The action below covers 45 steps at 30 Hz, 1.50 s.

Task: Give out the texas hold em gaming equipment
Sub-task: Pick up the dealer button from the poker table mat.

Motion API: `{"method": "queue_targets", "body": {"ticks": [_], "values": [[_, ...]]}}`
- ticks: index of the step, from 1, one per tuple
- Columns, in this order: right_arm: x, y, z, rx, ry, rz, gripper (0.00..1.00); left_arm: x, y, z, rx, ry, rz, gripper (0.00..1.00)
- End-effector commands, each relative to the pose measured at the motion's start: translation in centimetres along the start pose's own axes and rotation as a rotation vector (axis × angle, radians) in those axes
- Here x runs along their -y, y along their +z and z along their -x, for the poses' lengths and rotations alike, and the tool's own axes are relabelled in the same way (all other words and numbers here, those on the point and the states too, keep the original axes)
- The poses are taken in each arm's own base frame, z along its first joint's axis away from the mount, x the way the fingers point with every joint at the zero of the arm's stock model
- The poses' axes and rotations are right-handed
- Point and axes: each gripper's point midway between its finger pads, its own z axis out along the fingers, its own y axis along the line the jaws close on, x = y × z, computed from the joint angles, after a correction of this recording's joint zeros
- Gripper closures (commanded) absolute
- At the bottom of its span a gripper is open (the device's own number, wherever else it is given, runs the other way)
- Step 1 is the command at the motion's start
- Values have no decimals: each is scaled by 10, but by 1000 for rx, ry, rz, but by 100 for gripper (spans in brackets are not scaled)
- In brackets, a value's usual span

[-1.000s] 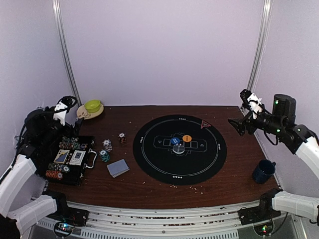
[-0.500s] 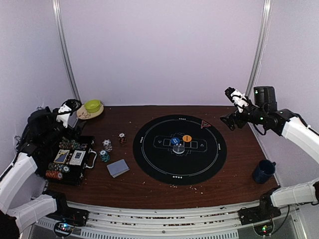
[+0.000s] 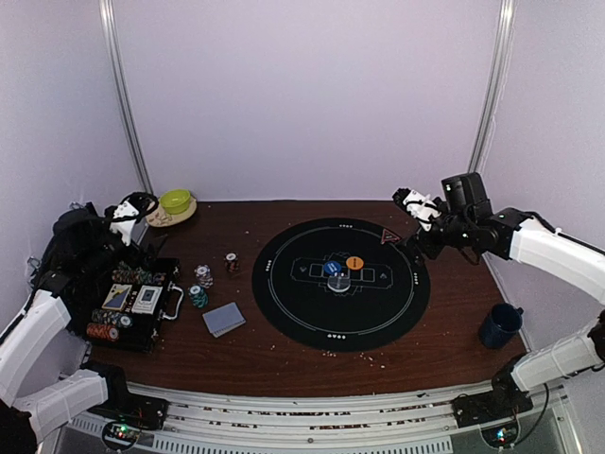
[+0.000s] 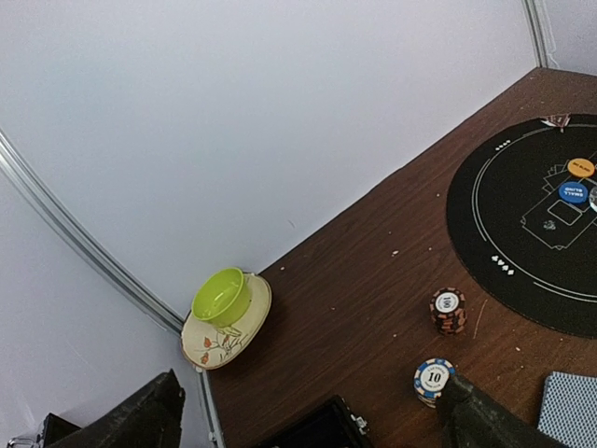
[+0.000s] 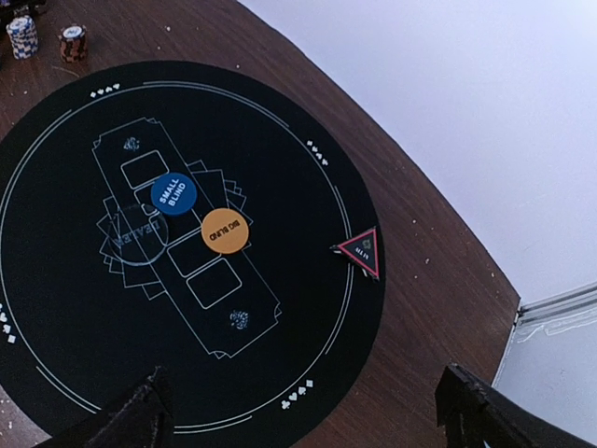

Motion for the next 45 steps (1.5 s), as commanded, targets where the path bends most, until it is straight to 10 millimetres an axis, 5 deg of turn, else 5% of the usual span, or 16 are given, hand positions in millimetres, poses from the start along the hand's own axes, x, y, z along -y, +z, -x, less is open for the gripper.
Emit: {"method": "queue_targets", "body": {"ticks": [1, 12, 22, 28, 33, 40, 45], "values": [[-5, 9, -7, -61, -36, 2, 0, -2, -2, 9, 27, 24, -10, 2], [-26, 33, -2, -159, -119, 92, 0, 3, -10, 11, 40, 78, -23, 2], [-41, 40, 31, -68, -194, 154, 0, 20, -25, 20, 124, 83, -81, 2], [-59, 71, 52, -38, -192, 177, 0, 22, -14, -4, 81, 84, -50, 2], [-87, 105, 57, -103, -229, 201, 0, 4, -18, 4, 92, 48, 40, 2], [-117, 149, 39, -201, -122, 222, 0, 3, -18, 1, 111, 42, 67, 2], [-133, 164, 16, -280, -114, 249, 0, 4, -15, -3, 101, 38, 64, 2]]}}
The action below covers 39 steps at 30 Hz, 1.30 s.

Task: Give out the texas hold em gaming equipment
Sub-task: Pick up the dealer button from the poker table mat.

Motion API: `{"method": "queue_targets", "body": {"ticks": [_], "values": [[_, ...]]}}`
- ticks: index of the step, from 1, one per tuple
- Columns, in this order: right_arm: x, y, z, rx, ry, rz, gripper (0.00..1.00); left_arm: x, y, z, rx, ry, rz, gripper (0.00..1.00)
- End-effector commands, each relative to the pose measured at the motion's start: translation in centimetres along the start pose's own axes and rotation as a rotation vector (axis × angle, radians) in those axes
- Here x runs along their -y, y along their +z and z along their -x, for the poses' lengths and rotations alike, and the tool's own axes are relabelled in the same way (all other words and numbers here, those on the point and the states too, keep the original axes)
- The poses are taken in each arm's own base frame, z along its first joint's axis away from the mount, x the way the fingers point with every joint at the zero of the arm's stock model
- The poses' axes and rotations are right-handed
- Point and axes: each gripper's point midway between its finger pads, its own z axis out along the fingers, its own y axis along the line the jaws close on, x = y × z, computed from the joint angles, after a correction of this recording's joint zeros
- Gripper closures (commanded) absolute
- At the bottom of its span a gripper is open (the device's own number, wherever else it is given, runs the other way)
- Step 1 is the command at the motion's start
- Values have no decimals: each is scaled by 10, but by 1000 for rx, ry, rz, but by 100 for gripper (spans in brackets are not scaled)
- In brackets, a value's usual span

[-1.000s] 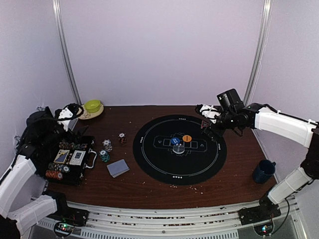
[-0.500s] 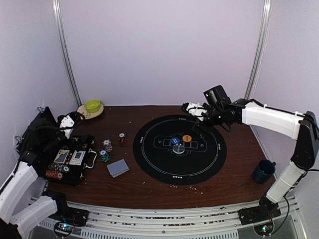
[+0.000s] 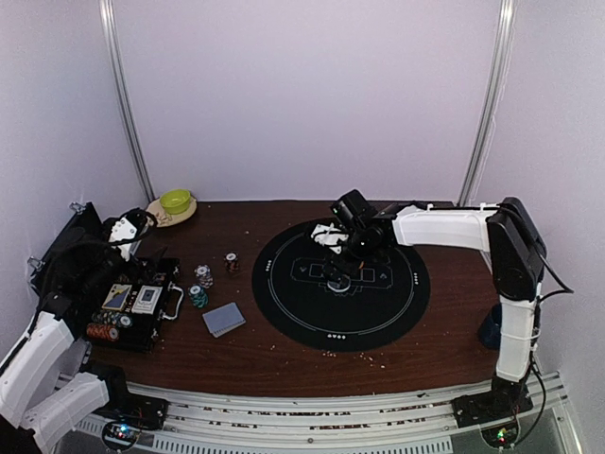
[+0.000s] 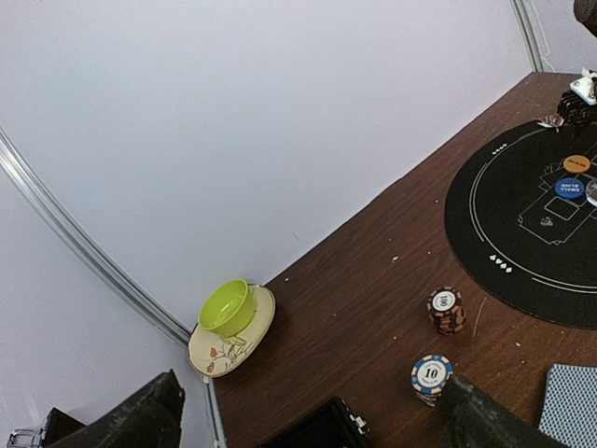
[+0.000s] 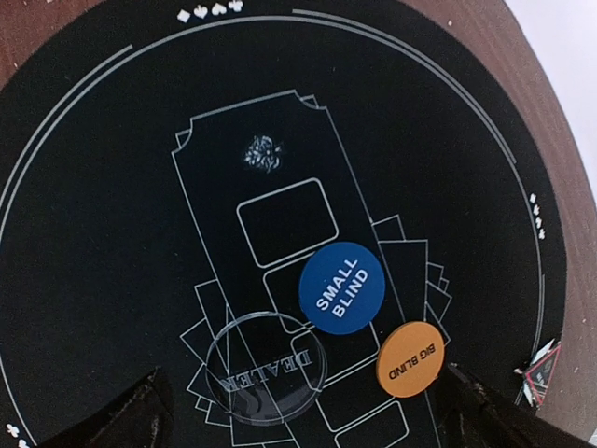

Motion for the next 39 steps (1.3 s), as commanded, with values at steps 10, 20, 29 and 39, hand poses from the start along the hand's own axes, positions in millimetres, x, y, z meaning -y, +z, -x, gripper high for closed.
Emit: {"method": "queue_targets", "body": {"ticks": [10, 20, 29, 39], "values": [[-14, 20, -24, -116, 71, 40, 0, -10, 1, 0, 21, 8, 58, 2], [-28, 34, -38, -162, 56, 101, 2, -9, 1, 0, 24, 15, 62, 2], [-26, 26, -33, -138, 14, 97, 4, -10, 0, -1, 22, 21, 67, 2], [-25, 13, -22, -72, 39, 92, 0, -11, 1, -3, 16, 23, 74, 2]]}}
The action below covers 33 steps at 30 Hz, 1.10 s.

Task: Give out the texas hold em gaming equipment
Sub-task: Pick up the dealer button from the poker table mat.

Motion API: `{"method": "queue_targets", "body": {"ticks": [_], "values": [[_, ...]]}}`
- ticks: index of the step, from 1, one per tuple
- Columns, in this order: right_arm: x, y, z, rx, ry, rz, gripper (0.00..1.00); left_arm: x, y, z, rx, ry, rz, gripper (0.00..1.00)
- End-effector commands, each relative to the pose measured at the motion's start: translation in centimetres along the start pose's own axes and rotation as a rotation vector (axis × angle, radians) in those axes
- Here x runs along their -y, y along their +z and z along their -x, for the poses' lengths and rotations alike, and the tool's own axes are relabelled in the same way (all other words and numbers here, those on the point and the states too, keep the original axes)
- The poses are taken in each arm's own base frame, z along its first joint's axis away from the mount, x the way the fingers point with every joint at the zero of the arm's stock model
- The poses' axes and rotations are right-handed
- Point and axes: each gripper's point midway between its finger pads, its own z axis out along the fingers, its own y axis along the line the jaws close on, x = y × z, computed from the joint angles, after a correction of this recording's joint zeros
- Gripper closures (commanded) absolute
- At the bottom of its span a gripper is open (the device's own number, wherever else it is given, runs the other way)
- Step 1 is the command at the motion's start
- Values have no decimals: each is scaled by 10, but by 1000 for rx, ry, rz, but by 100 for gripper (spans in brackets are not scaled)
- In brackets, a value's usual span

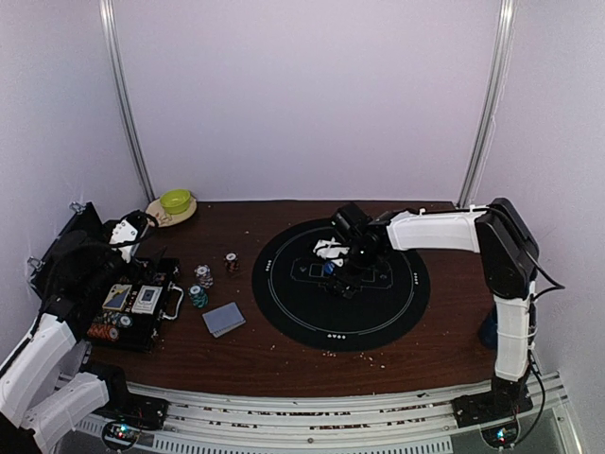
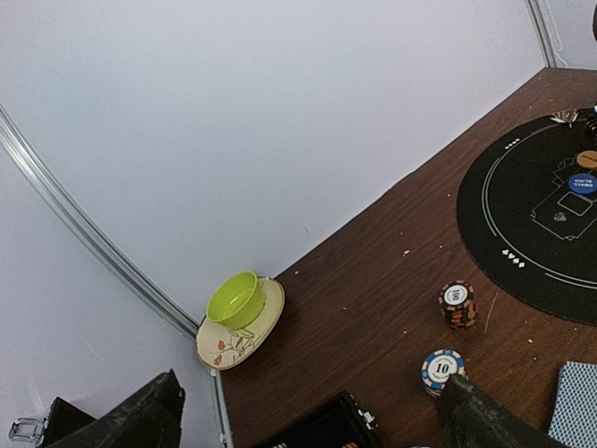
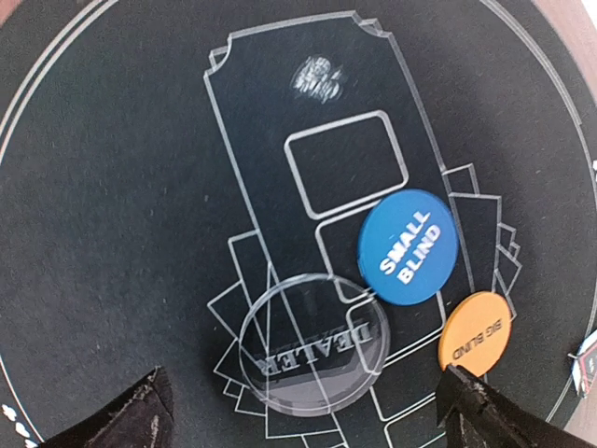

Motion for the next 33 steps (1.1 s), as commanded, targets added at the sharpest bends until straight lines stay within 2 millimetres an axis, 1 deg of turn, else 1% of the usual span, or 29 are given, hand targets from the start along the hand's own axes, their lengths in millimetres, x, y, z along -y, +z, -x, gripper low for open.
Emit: {"method": "queue_targets", "body": {"ticks": [1, 6, 13, 16, 22, 24, 28, 33], "values": [[-2, -6, 12, 42, 36, 8, 0, -9, -1, 6, 30, 23, 43, 2], [-5, 2, 10, 34, 80, 41, 1, -10, -2, 7, 35, 27, 49, 2], [9, 9, 3, 36, 151, 69, 4, -7, -2, 5, 34, 29, 42, 2], [8, 15, -2, 22, 158, 88, 5, -7, -1, 4, 33, 27, 38, 2], [7, 22, -5, 9, 164, 95, 8, -7, -1, 4, 32, 30, 43, 2], [4, 24, -6, 5, 159, 110, 9, -7, -1, 4, 30, 31, 42, 2], [-9, 27, -9, -4, 134, 175, 10, -7, -1, 3, 29, 33, 41, 2], [-12, 33, -10, -20, 134, 191, 16, -7, -1, 2, 26, 33, 41, 2]]}}
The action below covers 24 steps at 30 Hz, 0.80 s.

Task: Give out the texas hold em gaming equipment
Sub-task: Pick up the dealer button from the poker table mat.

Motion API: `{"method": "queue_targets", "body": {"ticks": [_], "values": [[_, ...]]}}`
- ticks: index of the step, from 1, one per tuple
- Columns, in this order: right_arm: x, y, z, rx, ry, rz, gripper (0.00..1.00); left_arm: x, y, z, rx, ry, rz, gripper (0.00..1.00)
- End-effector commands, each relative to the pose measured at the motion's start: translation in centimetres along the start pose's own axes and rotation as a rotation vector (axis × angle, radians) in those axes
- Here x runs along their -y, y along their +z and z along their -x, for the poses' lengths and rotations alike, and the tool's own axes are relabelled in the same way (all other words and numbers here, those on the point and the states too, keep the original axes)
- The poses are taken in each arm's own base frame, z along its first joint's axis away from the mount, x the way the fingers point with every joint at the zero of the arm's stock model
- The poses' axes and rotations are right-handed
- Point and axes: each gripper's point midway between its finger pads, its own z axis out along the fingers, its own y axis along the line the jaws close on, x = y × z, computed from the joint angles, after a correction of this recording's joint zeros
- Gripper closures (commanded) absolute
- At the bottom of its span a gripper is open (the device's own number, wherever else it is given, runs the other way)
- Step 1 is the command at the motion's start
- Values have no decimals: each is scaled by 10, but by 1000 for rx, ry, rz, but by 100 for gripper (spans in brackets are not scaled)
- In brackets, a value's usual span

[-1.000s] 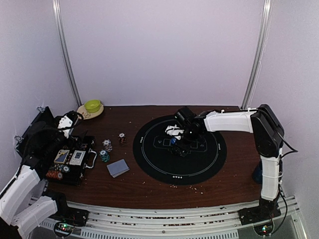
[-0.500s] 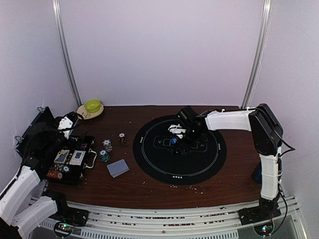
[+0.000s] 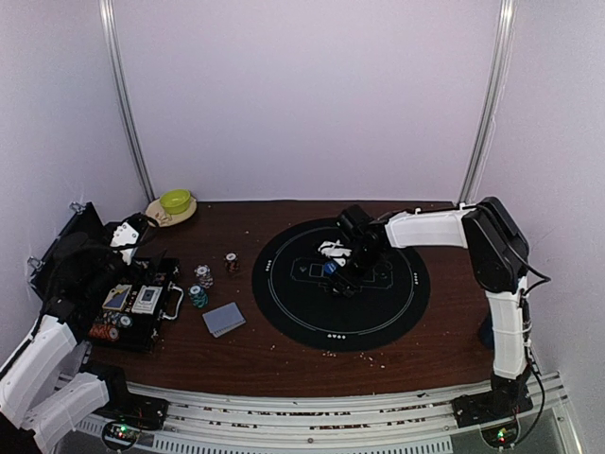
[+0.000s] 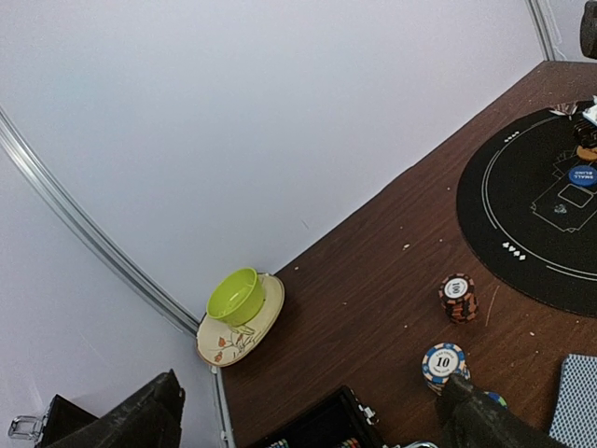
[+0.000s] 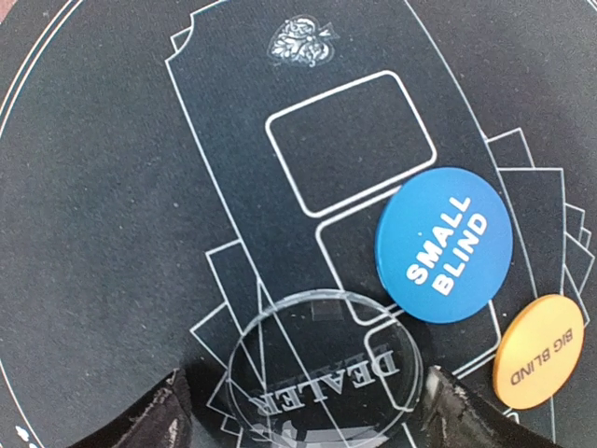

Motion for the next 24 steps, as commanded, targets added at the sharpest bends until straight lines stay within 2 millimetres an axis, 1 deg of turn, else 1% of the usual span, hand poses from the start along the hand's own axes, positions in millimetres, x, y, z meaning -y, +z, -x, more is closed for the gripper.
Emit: {"method": "queue_targets", "body": {"ticks": [1, 4, 7, 11, 15, 18, 20, 24], "values": [[-8, 9, -3, -26, -12, 41, 17, -9, 0, 7, 35, 21, 41, 2], [-7, 7, -2, -26, -16, 30, 22, -9, -1, 8, 38, 22, 41, 2], [-4, 6, -2, -33, -25, -4, 28, -9, -1, 8, 38, 21, 41, 2], [-3, 5, -2, -46, -54, -45, 45, -9, -1, 8, 37, 21, 41, 2], [-12, -2, 4, -40, -94, -50, 50, -8, 0, 8, 38, 23, 38, 2], [-24, -17, 19, -2, -124, -40, 52, -8, 0, 7, 37, 23, 36, 2], [-30, -30, 34, 45, -138, -36, 53, -8, 0, 6, 34, 24, 35, 2], [-27, -51, 62, 126, -128, -54, 54, -8, 1, 6, 32, 27, 35, 2]]}}
